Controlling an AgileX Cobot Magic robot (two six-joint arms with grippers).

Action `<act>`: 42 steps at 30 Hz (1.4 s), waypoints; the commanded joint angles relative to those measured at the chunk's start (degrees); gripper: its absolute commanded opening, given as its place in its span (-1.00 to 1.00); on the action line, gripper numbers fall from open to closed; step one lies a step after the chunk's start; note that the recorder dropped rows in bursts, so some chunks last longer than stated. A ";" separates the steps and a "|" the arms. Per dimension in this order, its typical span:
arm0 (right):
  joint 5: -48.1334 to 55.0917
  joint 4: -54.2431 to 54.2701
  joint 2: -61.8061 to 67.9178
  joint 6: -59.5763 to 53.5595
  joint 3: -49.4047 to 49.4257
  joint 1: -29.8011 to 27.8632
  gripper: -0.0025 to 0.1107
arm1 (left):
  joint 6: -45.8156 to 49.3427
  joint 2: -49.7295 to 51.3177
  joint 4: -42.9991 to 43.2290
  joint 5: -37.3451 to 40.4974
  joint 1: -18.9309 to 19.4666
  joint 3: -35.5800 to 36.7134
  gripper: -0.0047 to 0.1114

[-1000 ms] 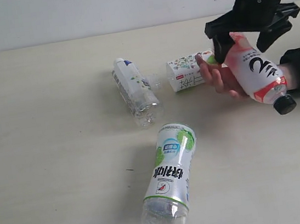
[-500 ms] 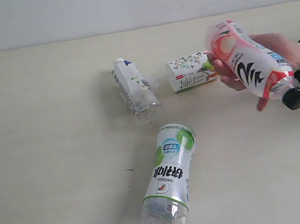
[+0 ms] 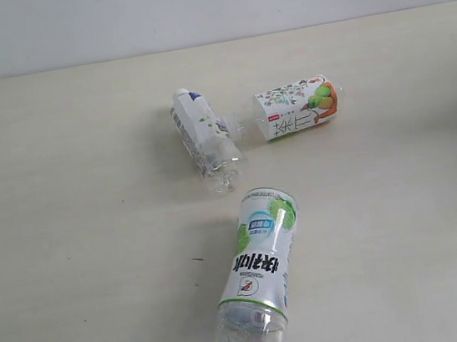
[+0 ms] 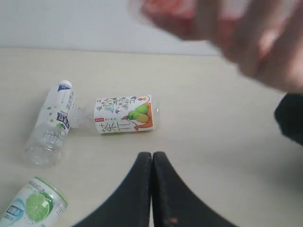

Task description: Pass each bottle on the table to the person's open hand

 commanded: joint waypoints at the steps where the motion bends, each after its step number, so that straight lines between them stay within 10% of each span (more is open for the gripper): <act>1: -1.24 0.02 -5.30 1.43 1.38 -0.23 -0.96 | 0.18 -0.36 0.14 -0.34 -0.20 0.13 -0.92; 16: 6.73 -0.60 -7.71 0.31 4.83 -0.23 -0.96 | 0.18 -0.36 0.14 -0.34 -0.20 0.13 -0.92; 42: -17.68 -3.94 -29.57 2.73 19.75 -0.23 -0.96 | 0.18 -0.36 0.14 -0.34 -0.20 0.13 -0.92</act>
